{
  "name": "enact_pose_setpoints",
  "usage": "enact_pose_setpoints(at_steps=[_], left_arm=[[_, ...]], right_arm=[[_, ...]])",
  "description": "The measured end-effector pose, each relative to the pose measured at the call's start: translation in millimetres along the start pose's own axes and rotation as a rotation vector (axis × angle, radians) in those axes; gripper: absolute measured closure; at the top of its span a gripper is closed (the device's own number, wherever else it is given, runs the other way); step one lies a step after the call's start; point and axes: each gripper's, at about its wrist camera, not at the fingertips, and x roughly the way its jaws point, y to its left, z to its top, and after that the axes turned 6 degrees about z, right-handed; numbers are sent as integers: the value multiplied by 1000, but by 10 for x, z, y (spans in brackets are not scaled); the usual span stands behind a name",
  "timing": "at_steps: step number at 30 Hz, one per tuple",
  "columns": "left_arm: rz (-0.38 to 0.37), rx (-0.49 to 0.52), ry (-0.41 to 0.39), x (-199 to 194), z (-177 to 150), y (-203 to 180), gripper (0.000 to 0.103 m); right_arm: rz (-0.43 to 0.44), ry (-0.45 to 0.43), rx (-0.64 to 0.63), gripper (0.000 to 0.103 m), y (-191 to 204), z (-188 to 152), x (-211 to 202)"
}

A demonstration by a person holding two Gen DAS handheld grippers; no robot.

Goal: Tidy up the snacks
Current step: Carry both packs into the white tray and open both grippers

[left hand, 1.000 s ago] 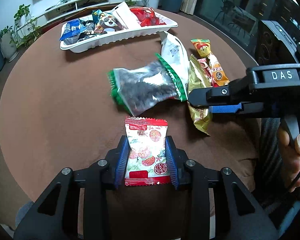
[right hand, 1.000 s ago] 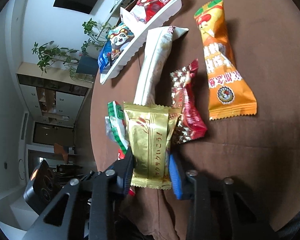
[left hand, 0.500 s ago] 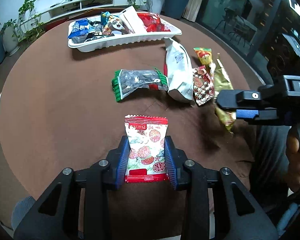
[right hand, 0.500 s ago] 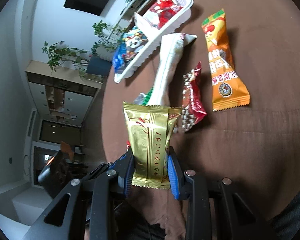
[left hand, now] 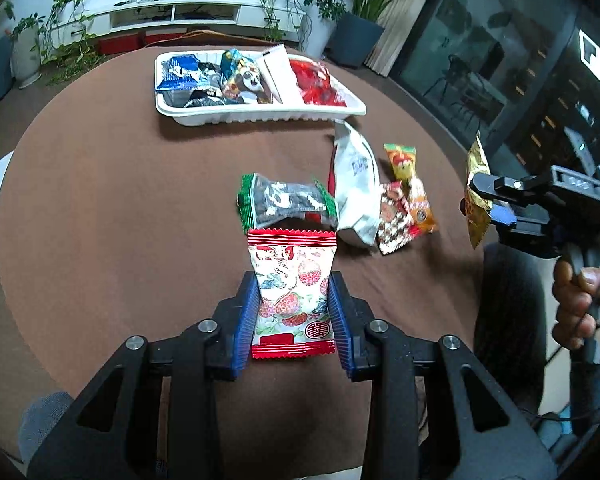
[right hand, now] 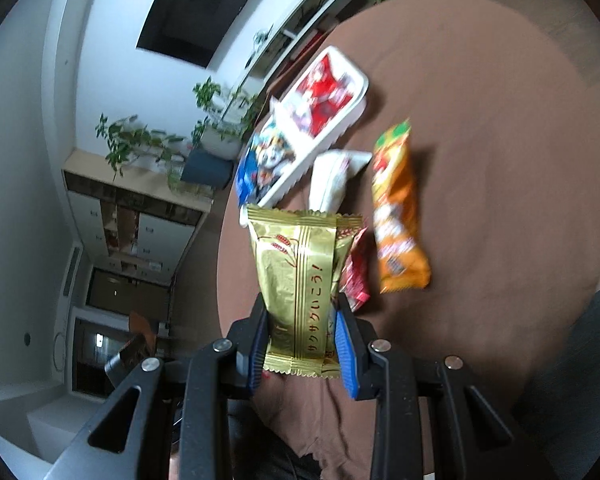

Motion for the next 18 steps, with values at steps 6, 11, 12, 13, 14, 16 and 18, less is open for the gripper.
enact_pose_setpoints(at_steps=[6,11,12,13,14,16,18], left_arm=[[-40,-74,-50,-174,239,223,71],[-47,-107,-110,-290,669,433,71],[-48,-114,-124,-308,792,481,71],[-48,-117,-132,-327,872,513,71],[-48,-120,-144,-340,996,549,71],[-42,-115,-161,-350,1232,597,71],[-42,-106,-171,-325,1525,610,71]], right_arm=[[-36,-111,-6,70,-79,345,-373],[-85,-192,-66,70,19,764,-617],[-92,-202,-86,70,71,851,-644],[-100,-212,-107,70,125,926,-658],[-114,-223,-137,70,206,1028,-664],[-125,-230,-176,70,328,1196,-632],[-133,-205,-226,70,513,1415,-483]])
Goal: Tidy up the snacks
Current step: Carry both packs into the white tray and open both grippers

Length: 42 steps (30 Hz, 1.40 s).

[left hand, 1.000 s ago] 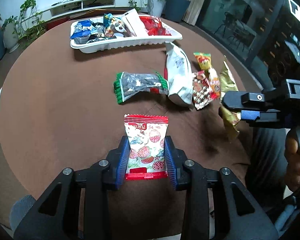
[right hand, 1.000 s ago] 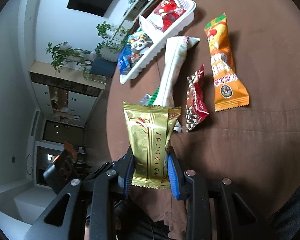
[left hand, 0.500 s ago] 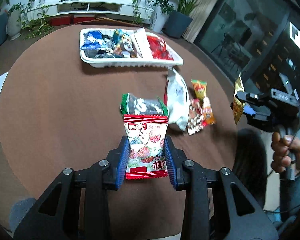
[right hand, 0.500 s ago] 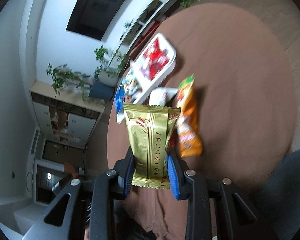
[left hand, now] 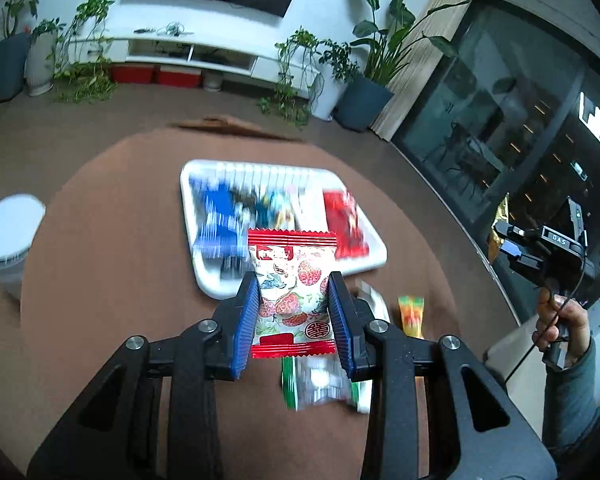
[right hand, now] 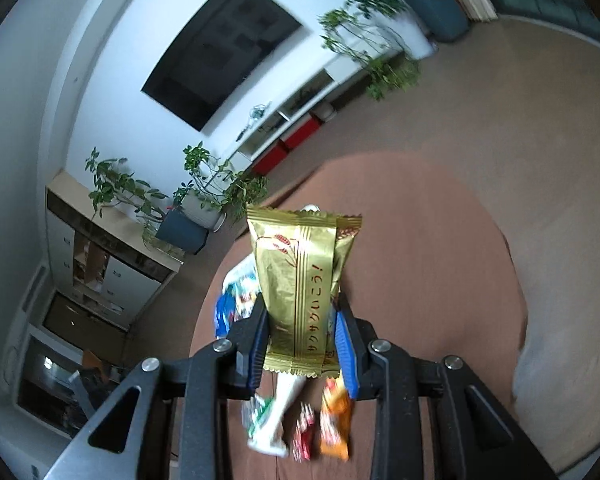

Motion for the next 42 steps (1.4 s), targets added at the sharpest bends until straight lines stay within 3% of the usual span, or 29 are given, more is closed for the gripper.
enact_pose_setpoints(at_steps=[6,9,16,19,27,42], left_arm=[[16,32,5,322,649,-97,71],[27,35,38,598,824,-125,71],[54,32,119,1326,1059,-88,71],[60,32,158,1558,997,-78,71],[91,25,191,1977,928,-35,71],[106,22,195,2226,798,-120,68]], right_arm=[[-11,108,-153,70,525,421,767],[-29,209,-219,70,734,520,1306],[-169,374,-308,70,709,516,2232],[-201,427,-298,70,581,488,2513],[-286,497,-347,70,461,370,2922],[-313,487,-390,70,372,281,3139]])
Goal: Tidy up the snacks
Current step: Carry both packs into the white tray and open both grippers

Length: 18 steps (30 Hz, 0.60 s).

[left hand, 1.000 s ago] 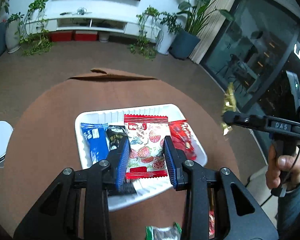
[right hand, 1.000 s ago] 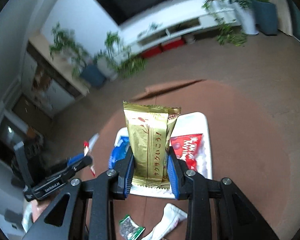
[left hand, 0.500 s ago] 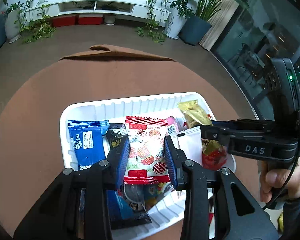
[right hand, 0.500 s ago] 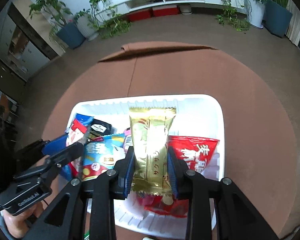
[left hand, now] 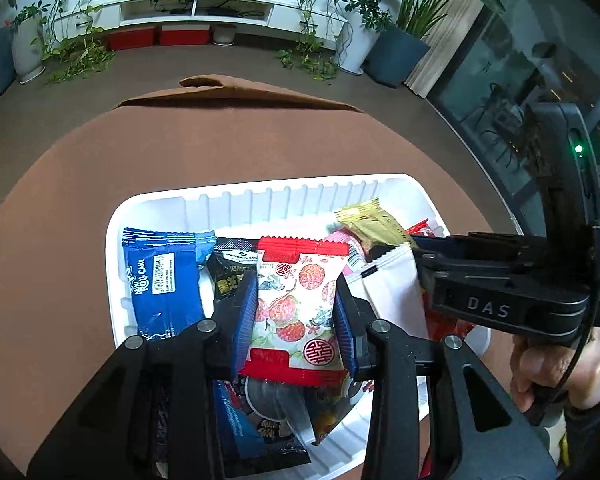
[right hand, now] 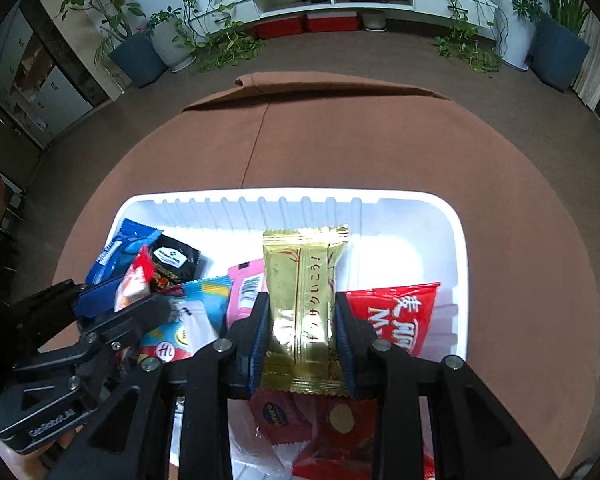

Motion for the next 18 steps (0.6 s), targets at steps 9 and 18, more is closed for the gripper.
enact_pose_setpoints(at_steps=[9,18], left_arm=[[5,-12,-25,-110,-6,30,50],[26,-21,-90,-468,-95,-7,18]], right_arm=[[33,-34,0,60,22,18,-135],[75,-119,7,29,90,-44,-469]])
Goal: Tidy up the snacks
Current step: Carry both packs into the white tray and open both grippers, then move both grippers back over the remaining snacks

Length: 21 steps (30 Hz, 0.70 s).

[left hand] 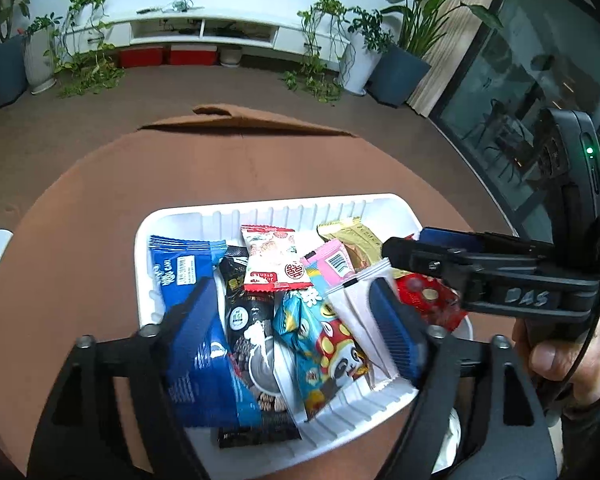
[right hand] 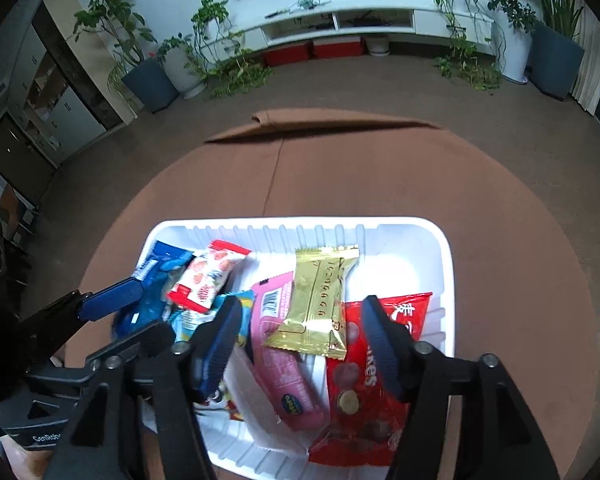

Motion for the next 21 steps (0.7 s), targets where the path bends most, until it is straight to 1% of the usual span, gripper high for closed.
enact_pose_setpoints(at_steps=[1,2,3,5,7,8,9,11,13,15,18,20,21], left_arm=[[-4,-2,-7,-54,-12,3,14],[-8,-2,-23,-141,-37,-5,5],[-3,4,-42,-233,-65,-23,0],[7,28,-72,-401,-135,-58,0],[10,58,-99,-542,-213,-104,0],[13,83,-120,-633,-272,-139,0],[21,108,-140,-722,-338,-174,0],[38,149,-168,-843,-475,-245,0],[49,182,-177,-961,-642,-298,0],[56,199,-186,-1069,-809,-334,0],[46,190,-190,-1207,-1082,-326,0],[30,174,-178,-1250,-1263,-308,0],[32,159,-165,-1270,-1372,-295,0]], right_arm=[[25,-13,10,21,0,-6,-62],[64,-37,26,18,-4,-22,-163],[103,-63,41,12,-13,-43,-258],[181,-111,75,7,-44,-104,-439],[281,-162,125,3,-95,-222,-662],[307,-177,138,2,-109,-277,-730],[356,-203,160,2,-135,-376,-850],[422,-235,190,1,-170,-546,-1020],[483,-261,215,0,-200,-759,-1177],[524,-283,237,0,-230,-959,-1304],[569,-321,297,0,-317,-1375,-1492],[591,-319,341,0,-382,-1582,-1552],[595,-318,365,0,-409,-1740,-1573]])
